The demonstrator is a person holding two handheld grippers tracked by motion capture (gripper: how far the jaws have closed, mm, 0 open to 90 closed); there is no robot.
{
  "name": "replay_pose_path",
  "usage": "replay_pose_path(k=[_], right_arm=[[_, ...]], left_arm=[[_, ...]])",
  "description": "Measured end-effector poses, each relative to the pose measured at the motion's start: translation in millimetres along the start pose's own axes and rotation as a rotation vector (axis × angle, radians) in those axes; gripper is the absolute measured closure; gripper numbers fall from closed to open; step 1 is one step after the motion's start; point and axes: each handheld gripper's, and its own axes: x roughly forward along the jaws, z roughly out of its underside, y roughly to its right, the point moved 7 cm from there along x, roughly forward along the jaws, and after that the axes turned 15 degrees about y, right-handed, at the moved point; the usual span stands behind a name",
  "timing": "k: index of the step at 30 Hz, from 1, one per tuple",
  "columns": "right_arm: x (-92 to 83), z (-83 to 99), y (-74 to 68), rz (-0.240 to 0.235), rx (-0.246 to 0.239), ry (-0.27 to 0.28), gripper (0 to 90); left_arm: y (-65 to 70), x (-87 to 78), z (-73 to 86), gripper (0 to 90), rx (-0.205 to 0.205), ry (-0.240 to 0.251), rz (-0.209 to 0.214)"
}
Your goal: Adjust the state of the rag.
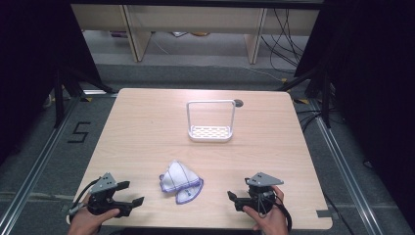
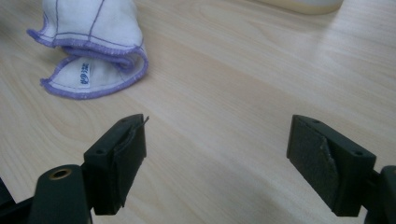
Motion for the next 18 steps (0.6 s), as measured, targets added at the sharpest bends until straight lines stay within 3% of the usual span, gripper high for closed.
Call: replay_pose_path(k=[4, 14, 17, 18], right_arm=[[1.5, 0.1, -3.6, 0.015, -0.002, -0.003, 20.9], [11.0, -6.5, -17.2, -0.031, -0.021, -0.004, 22.6], [17.9, -12.7, -26.2, -0.065, -0.027, 0.0, 24.0], [23.6, -16.4, -36.8, -0.124, 0.016, 0.002, 24.8]], left_arm=[[-0.4, -0.3, -0.1, 15.7, 0.005, -0.008, 0.0], [-7.6, -1.4, -1.4, 15.0, 0.001, 0.005, -0.034], [-7.9, -0.4, -0.8, 15.0, -0.016, 0.006, -0.051], [-9.5, -1.1, 0.0, 15.0, 0.0, -0.014, -0.052]])
